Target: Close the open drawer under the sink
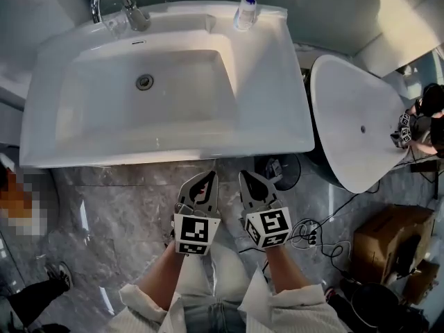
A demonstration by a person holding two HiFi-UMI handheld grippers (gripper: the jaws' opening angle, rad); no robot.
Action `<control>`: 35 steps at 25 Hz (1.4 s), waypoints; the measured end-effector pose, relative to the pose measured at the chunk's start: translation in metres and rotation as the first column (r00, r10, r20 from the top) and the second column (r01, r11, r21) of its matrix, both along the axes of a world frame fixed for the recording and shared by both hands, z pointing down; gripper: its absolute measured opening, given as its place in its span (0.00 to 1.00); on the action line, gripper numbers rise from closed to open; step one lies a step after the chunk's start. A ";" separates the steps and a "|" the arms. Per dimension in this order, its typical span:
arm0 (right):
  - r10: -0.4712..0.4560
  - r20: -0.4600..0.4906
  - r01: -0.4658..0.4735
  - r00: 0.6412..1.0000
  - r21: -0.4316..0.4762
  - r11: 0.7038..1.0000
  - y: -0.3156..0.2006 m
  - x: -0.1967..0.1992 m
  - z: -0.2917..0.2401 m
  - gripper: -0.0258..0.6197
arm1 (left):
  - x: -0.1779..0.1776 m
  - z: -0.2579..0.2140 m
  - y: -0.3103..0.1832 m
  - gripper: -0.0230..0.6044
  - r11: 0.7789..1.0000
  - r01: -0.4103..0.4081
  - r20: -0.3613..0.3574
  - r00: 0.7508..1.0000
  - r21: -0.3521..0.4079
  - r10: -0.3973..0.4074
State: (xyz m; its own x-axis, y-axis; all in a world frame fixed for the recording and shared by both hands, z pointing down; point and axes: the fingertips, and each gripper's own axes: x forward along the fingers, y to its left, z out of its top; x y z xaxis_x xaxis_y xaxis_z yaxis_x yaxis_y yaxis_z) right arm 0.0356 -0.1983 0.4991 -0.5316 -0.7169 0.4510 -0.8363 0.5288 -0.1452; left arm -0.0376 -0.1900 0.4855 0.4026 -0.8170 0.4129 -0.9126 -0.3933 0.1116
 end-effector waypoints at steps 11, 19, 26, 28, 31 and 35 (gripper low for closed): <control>-0.091 0.044 0.084 0.995 0.145 0.986 0.016 -0.035 -0.133 0.05 | -0.014 -0.125 0.006 0.06 0.990 -0.008 -0.020 1.000 0.139 0.011; -0.155 0.087 0.135 0.984 0.198 0.971 0.041 -0.045 -0.204 0.05 | -0.009 -0.201 0.030 0.06 0.975 -0.048 -0.050 0.997 0.218 0.060; -0.177 0.086 0.150 0.980 0.257 0.955 0.060 -0.045 -0.259 0.05 | -0.006 -0.261 0.047 0.06 0.950 -0.063 -0.094 0.991 0.305 0.095; -0.189 0.083 0.159 0.978 0.283 0.946 0.063 -0.045 -0.272 0.05 | -0.005 -0.271 0.051 0.06 0.945 -0.062 -0.094 0.991 0.322 0.097; -0.198 0.087 0.164 0.976 0.301 0.940 0.069 -0.041 -0.286 0.05 | -0.001 -0.280 0.059 0.06 0.943 -0.063 -0.110 0.989 0.325 0.104; -0.214 0.109 0.173 0.971 0.303 0.937 0.077 -0.038 -0.295 0.05 | 0.006 -0.285 0.069 0.06 0.949 -0.064 -0.145 0.983 0.308 0.113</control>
State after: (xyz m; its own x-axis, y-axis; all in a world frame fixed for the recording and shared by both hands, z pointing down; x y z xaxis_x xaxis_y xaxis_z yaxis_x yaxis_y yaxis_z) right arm -0.0022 -0.1210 0.2036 -0.7151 -0.6823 0.1522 -0.6963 0.7145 -0.0684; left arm -0.0313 -0.1208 0.2003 0.5193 -0.8510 0.0784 -0.8526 -0.5096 0.1160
